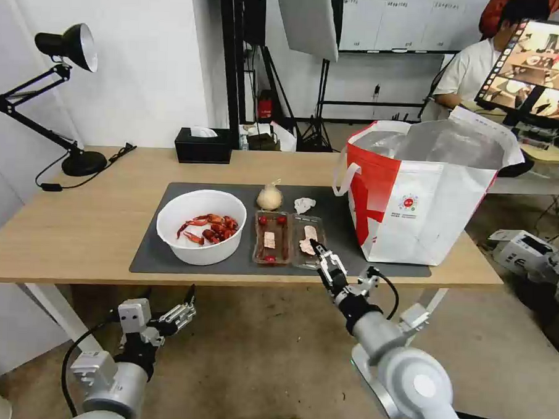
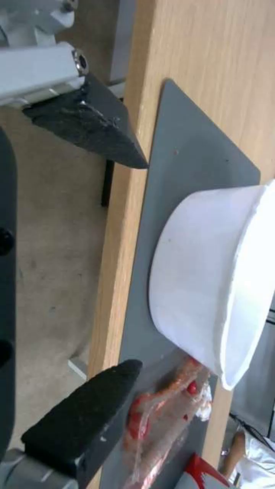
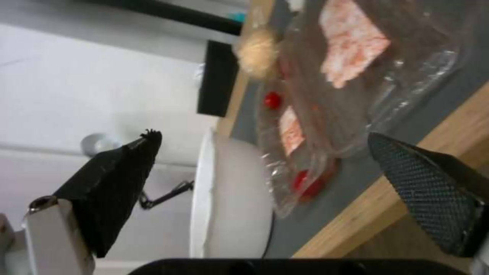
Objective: Pick up the trash from the table and place it into the takeout bag.
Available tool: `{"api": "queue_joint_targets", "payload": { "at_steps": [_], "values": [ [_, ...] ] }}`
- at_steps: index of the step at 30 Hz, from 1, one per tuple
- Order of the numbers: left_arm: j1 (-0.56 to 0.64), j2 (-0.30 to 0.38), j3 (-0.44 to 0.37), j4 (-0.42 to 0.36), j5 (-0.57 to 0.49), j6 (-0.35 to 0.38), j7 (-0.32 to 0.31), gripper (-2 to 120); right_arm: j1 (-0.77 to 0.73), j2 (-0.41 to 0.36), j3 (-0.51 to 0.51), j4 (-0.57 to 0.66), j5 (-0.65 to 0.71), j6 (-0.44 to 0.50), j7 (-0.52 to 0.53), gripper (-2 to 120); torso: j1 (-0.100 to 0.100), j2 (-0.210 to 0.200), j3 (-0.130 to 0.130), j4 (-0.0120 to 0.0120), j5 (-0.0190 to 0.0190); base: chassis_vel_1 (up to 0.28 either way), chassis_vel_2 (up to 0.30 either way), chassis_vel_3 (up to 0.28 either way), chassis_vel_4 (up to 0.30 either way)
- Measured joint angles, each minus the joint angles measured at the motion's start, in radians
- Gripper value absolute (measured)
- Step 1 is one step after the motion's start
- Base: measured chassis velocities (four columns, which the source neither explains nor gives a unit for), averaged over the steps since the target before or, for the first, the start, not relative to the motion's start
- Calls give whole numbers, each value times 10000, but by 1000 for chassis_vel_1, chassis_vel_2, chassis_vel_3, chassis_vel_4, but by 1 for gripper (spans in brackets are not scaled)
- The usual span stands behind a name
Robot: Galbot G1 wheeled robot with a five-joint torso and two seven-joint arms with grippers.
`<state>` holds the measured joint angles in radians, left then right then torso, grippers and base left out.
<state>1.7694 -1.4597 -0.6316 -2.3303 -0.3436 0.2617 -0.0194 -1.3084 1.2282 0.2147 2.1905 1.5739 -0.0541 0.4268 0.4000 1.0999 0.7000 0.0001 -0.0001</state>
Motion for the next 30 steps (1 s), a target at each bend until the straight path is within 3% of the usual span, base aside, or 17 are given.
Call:
{"api": "queue_joint_targets", "payload": {
  "at_steps": [12, 30],
  "values": [
    [9, 62, -129, 171, -64, 3, -10, 100, 691, 1043, -512, -785, 27, 292, 1146, 100, 0, 0, 0, -1, 0, 0, 0, 0, 0],
    [-68, 171, -205, 319, -191, 8, -5, 100, 947, 1442, -551, -1274, 47, 311, 1327, 100, 0, 0, 0, -1, 1, 0, 0, 0, 0]
  ]
}}
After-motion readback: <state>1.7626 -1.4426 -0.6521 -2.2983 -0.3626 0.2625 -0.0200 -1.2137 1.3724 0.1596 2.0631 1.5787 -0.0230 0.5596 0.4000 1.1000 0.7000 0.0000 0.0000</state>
